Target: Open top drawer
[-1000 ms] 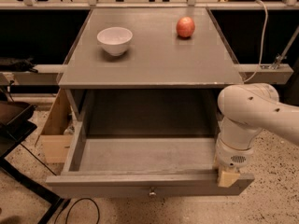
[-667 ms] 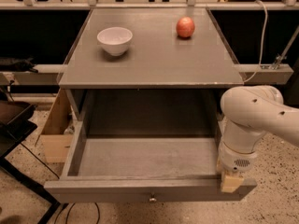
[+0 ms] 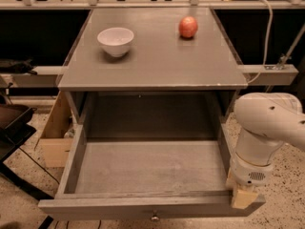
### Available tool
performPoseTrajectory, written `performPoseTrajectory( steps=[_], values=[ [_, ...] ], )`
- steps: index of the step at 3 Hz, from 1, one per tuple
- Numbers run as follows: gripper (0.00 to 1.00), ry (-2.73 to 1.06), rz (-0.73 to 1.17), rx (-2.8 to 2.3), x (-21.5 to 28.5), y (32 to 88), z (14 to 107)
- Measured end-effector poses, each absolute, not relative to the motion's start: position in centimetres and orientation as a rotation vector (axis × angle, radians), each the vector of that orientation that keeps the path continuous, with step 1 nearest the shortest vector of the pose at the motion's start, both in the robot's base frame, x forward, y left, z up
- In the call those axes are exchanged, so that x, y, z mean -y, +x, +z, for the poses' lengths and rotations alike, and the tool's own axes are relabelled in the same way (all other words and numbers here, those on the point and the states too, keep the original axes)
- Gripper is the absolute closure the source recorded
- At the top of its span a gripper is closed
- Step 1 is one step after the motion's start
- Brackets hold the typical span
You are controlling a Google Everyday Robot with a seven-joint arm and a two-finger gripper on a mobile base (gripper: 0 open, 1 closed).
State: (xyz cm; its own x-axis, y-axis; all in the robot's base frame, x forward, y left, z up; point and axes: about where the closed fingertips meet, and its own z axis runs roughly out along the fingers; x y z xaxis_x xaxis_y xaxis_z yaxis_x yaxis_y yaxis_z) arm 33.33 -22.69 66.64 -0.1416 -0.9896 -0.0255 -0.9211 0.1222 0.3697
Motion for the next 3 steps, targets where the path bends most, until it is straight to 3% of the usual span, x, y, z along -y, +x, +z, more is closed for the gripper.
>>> performPoseTrajectory(
  steps=[1, 3],
  values=[
    [0.86, 1.892, -0.441, 2.171, 22.7, 33.33, 66.64],
    [0.4, 1.892, -0.441, 2.171, 22.7, 33.33, 66.64]
  ],
)
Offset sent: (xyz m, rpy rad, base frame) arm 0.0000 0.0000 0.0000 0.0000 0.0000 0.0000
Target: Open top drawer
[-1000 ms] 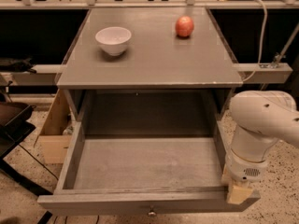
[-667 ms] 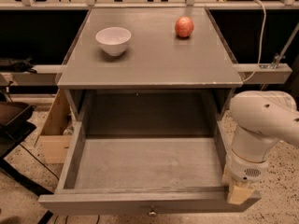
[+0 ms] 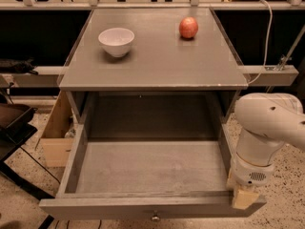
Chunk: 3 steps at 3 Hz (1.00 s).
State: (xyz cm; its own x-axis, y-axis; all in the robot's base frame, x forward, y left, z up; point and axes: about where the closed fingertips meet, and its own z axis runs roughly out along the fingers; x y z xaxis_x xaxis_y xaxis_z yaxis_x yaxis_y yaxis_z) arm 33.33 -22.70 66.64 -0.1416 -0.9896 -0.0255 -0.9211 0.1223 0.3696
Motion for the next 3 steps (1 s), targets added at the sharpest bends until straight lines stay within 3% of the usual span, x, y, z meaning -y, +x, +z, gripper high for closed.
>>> performPoseTrajectory(
  steps=[1, 2, 3],
  values=[
    [0.16, 1.912, -0.385, 2.179, 22.9, 33.9, 68.9],
    [0.0, 1.987, -0.285, 2.211, 23.7, 35.3, 74.8],
    [0.0, 2.105, -0.168, 2.282, 25.0, 36.4, 80.9]
  ],
)
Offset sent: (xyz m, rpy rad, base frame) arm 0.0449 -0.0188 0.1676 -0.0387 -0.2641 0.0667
